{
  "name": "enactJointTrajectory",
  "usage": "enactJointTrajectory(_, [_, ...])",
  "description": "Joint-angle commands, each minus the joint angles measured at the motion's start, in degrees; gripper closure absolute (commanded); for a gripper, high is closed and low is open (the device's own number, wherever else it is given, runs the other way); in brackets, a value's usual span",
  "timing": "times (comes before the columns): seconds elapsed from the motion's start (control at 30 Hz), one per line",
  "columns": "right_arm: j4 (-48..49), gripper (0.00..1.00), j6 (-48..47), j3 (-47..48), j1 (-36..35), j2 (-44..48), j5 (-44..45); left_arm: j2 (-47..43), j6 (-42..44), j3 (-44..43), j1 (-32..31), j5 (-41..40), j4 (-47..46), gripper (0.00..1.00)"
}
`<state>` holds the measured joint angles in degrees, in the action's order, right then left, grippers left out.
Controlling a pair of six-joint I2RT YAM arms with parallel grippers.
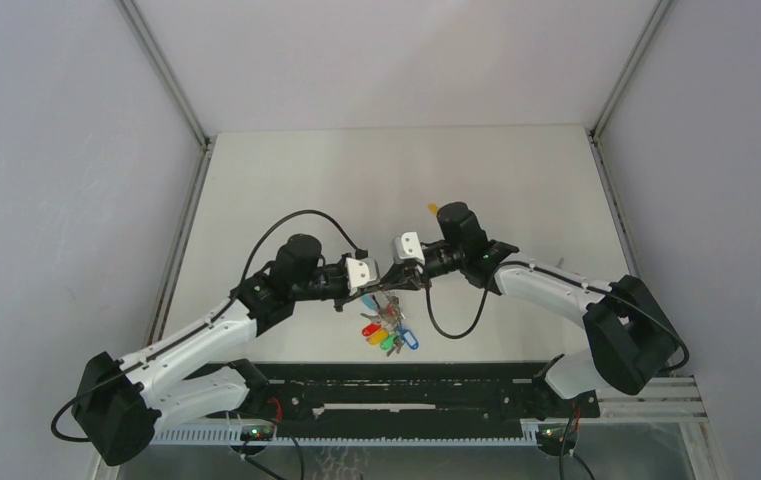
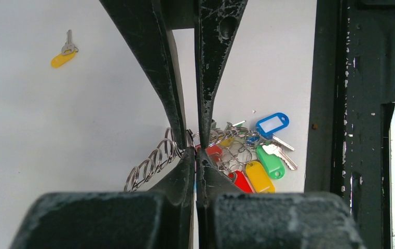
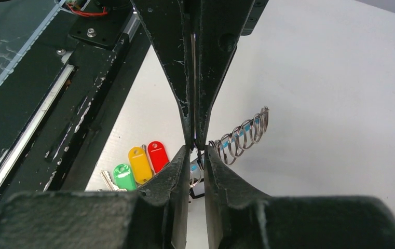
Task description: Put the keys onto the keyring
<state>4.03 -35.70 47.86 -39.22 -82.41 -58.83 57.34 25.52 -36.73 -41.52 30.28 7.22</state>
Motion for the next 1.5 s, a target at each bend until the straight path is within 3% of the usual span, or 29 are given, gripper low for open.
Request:
enactJointTrajectory(0.0, [-2.16, 0.87, -2.10, 2.17, -0.50, -0.14, 1.22, -1.25, -0.58, -2.20, -0.23, 1.52, -3.78, 1.00])
enactJointTrajectory(0.4, [-2.95, 1.00, -1.72, 3.04, -0.21, -0.16, 1.23, -1.59, -1.09, -1.20, -0.17, 0.32, -5.59, 1.00])
enactJointTrajectory(0.5, [-0.36, 1.00, 1.27, 2.97, 1.08, 0.28, -2.19, -2.35, -1.50, 1.00, -0.09, -2.30, -7.95, 0.91])
enactJointTrajectory(0.7, [7.57, 1.00, 7.34, 1.84, 2.75, 1.23, -5.80, -6.29, -10.19, 8.85, 4.84, 0.06, -24.09, 0.56])
enactJointTrajectory(1.07, [5.57, 1.00, 2.55, 2.08, 5.95, 0.80, -13.80, -6.96, -14.84, 9.25, 6.62, -6.69, -27.01, 0.43])
enactJointTrajectory(1.3, [-15.99, 1.00, -9.85, 13.33, 6.21, -4.47, -15.89, -5.66, -14.37, 7.72, 6.54, -5.73, -25.66, 0.36])
enactJointTrajectory(1.47, [-16.50, 1.00, -10.62, 14.35, 5.34, -5.08, -13.92, -4.61, -13.01, 7.13, 6.49, -3.40, -24.90, 0.33])
